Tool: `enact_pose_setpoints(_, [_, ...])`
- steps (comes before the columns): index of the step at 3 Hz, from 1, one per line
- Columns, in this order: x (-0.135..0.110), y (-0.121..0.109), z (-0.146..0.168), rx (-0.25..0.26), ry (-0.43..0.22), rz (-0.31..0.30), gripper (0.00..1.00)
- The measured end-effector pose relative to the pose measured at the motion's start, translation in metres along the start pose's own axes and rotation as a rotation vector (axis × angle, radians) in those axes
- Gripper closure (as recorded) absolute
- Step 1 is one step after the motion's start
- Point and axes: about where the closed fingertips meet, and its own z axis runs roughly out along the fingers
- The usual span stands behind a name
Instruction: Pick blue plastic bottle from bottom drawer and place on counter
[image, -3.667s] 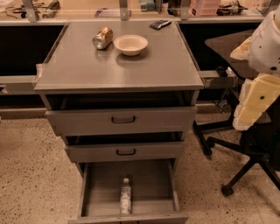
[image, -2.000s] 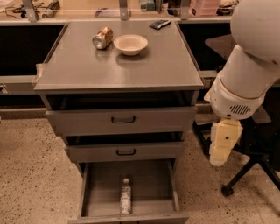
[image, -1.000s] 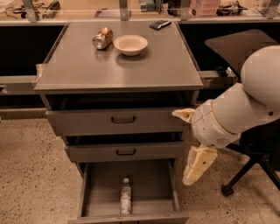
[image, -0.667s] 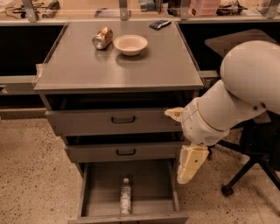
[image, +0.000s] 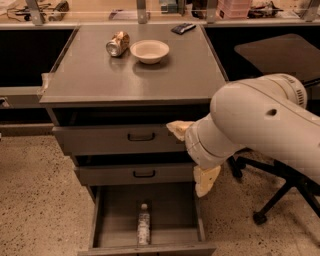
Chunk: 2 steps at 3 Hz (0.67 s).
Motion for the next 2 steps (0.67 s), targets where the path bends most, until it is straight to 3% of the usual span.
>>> enact_pose_setpoints(1, [0.006, -0.015, -0.003, 0.076, 0.011, -0.091, 0.0])
enact_pose_setpoints(2, [0.0, -0.007, 0.027, -0.046, -0.008, -0.247, 0.0])
